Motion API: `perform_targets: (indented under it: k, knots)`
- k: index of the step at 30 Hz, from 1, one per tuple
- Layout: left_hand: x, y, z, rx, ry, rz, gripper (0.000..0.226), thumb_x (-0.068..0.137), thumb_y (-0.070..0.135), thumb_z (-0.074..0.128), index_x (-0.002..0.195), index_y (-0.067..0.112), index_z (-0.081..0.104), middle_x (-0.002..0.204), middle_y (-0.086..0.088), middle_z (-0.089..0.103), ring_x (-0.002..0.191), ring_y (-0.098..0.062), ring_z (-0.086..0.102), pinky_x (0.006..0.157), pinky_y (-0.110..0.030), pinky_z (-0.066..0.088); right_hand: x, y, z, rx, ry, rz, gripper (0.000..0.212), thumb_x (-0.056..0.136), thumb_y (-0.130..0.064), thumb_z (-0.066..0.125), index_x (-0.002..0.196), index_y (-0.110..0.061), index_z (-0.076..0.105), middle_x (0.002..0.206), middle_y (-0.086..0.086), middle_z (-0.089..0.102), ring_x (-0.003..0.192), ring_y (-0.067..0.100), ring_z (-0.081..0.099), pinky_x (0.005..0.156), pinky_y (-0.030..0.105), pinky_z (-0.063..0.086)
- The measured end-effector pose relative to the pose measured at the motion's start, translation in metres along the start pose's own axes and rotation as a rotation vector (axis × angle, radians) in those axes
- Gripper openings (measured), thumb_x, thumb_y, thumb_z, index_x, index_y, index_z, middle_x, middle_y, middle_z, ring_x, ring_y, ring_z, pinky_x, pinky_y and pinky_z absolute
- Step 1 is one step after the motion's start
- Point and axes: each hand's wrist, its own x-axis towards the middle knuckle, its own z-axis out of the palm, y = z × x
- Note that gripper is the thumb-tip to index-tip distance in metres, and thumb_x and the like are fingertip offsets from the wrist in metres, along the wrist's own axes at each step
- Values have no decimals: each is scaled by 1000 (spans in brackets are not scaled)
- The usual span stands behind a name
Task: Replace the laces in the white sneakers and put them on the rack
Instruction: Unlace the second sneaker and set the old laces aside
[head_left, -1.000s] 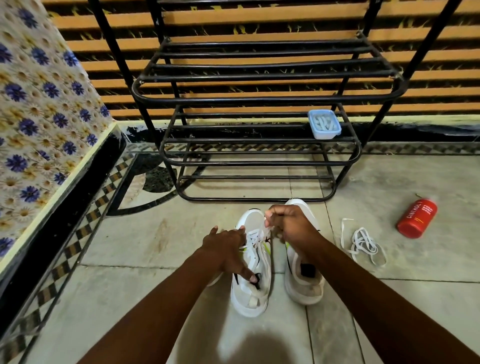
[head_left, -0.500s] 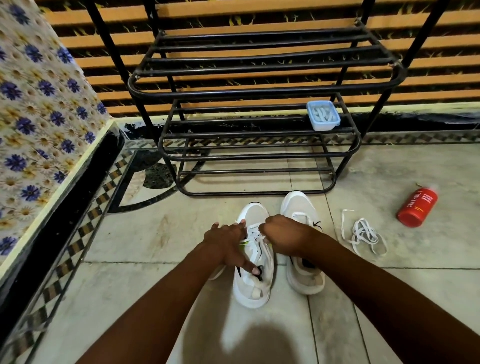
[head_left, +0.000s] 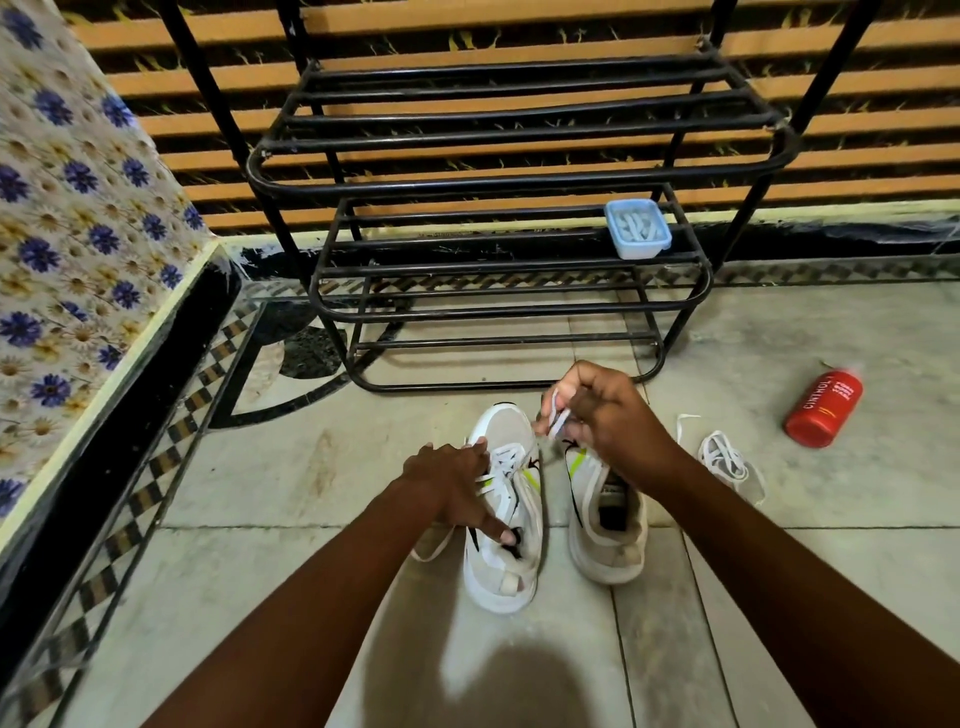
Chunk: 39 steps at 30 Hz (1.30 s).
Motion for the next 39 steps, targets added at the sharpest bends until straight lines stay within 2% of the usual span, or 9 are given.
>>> perform_targets:
  k: [5, 9, 13, 17, 23, 26, 31, 34, 39]
  knots:
    - [7, -5, 5, -13, -4, -11, 146, 49, 93, 75, 165, 31, 11, 163, 11, 37, 147, -25, 38, 117, -42, 35, 0, 27, 0, -591, -74, -156, 12, 100, -20, 50, 90, -19, 45, 68, -4, 49, 58, 12, 42, 58, 33, 40]
    - [6, -4, 4, -10, -13, -5, 139, 54, 89, 76, 165, 32, 16, 165, 10, 35, 147, -23, 37, 115, -39, 37, -2, 42, 7, -1213, -448, -252, 32, 90, -8, 58, 120, -17, 52, 104, 2, 58, 100, 18, 52, 77, 34, 45]
    - [10, -7, 7, -26, -16, -19, 147, 45, 96, 72, 165, 34, 12, 164, 12, 37, 147, -23, 37, 113, -39, 38, -1, 43, 24, -1673, -491, -418, 14, 86, -7, 61, 96, -14, 66, 95, 4, 62, 108, 25, 56, 65, 34, 40]
    - [11, -8, 6, -34, -17, -26, 150, 44, 96, 72, 165, 33, 10, 161, 11, 41, 146, -24, 39, 112, -40, 41, 3, 36, 19, -1548, -240, -655, 21, 54, -10, 75, 70, -17, 62, 74, -2, 55, 79, 23, 57, 56, 32, 40]
    - [11, -10, 9, -50, -13, -7, 149, 41, 98, 70, 164, 35, 14, 163, 13, 37, 145, -21, 40, 110, -38, 42, -1, 5, 19, -855, 223, -562, 11, 89, 2, 63, 82, -7, 64, 73, -5, 55, 75, 15, 48, 66, 30, 37]
    - [11, -10, 7, -48, -23, 0, 148, 43, 96, 71, 165, 34, 13, 163, 13, 37, 146, -21, 39, 111, -39, 42, 2, 2, 18, -796, 19, -369, 13, 99, -7, 55, 87, -10, 58, 66, -12, 52, 65, 3, 51, 63, 20, 42]
    - [9, -13, 10, -136, -56, -6, 142, 54, 89, 73, 165, 35, 4, 170, 16, 20, 154, -19, 27, 120, -39, 32, -2, 49, 22, -1119, -213, -174, 18, 98, -26, 57, 111, -14, 60, 105, 4, 55, 98, 25, 56, 85, 46, 50]
    - [9, -16, 12, -204, -74, 23, 124, 67, 76, 72, 165, 38, 4, 171, 19, 7, 155, -21, 21, 121, -38, 27, -2, 61, 25, -1215, -323, -105, 32, 89, -16, 55, 120, -17, 62, 113, 5, 54, 108, 30, 56, 87, 49, 51]
    - [9, -21, 16, -356, -87, 19, 126, 56, 70, 67, 163, 45, 6, 170, 14, 20, 153, -20, 28, 122, -39, 29, 2, 64, 29, -1395, -360, -116, 39, 89, -7, 53, 124, -20, 62, 119, 4, 53, 115, 28, 51, 83, 39, 47]
